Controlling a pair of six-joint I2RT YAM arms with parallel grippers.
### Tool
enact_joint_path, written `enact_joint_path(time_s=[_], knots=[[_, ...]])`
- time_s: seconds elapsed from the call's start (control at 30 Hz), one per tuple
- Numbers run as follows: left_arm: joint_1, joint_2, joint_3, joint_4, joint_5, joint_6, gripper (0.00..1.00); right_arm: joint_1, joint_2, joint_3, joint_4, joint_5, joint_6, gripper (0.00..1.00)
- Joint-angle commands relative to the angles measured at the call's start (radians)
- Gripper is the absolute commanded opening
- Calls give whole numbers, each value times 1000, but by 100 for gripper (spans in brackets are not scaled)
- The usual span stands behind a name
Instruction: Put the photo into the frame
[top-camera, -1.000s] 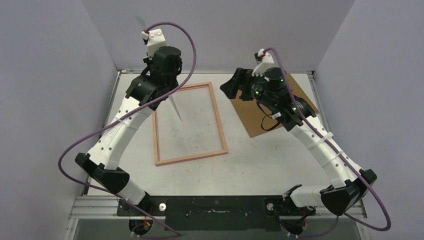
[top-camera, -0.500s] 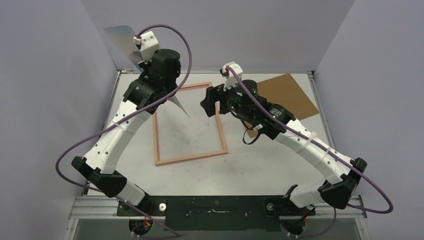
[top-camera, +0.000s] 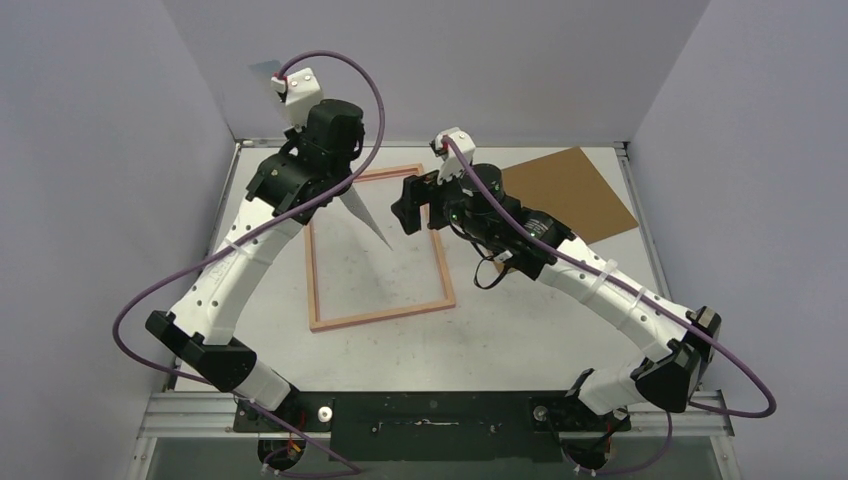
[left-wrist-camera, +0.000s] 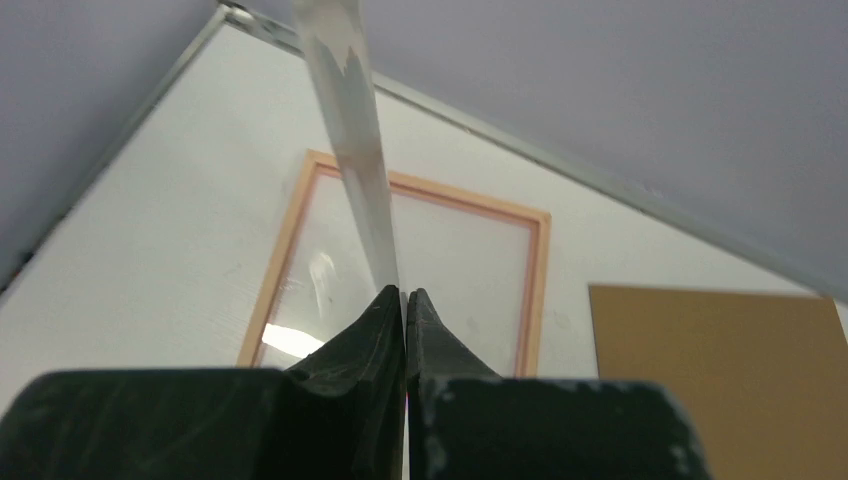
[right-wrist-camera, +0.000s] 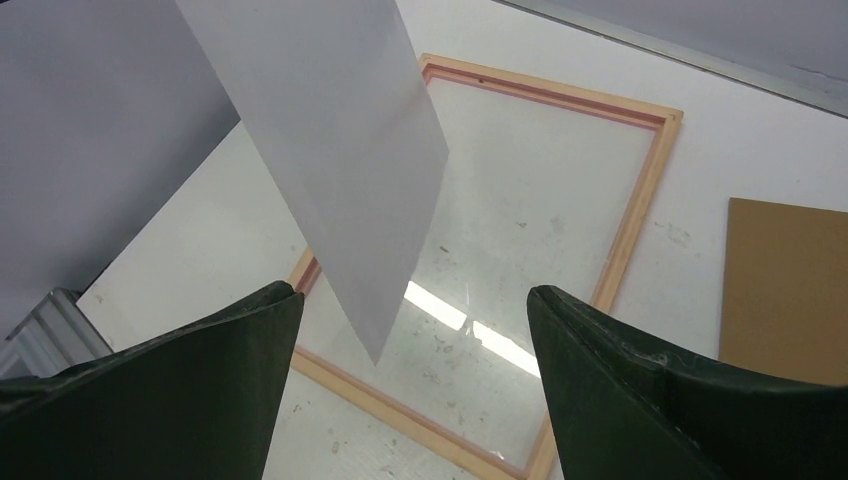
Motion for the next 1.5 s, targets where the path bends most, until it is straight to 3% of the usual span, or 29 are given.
enact_joint_path(time_s=[0.0, 0.17, 0.33, 0.43, 0.57, 0.8, 1.0, 1.23, 1.47], knots=[[62, -4, 57, 28, 391, 104, 0, -8, 4, 15, 81, -26, 46, 86], [133, 36, 138, -108, 642, 281, 0, -133, -35, 48, 95, -190, 173, 87], [145, -88, 17, 35, 902, 470, 0, -270, -85, 11, 167, -300, 274, 89], [170, -136, -14, 69, 1090, 517, 0, -327, -85, -18, 231, -362, 364, 89], [246, -109, 47, -3, 1305, 497, 0, -379, -72, -39, 253, -392, 450, 89], [442, -38, 18, -54, 1465, 188, 0, -391, -70, -82, 218, -341, 521, 86], [568, -6, -124, -19, 1530, 48, 0, -392, -78, -115, 92, -230, 486, 84], [671, 107, -309, 100, 1608, 26, 0, -392, -88, -177, 89, -215, 507, 83], [748, 242, -240, -11, 1694, 169, 0, -394, -98, -191, 49, -169, 476, 84]])
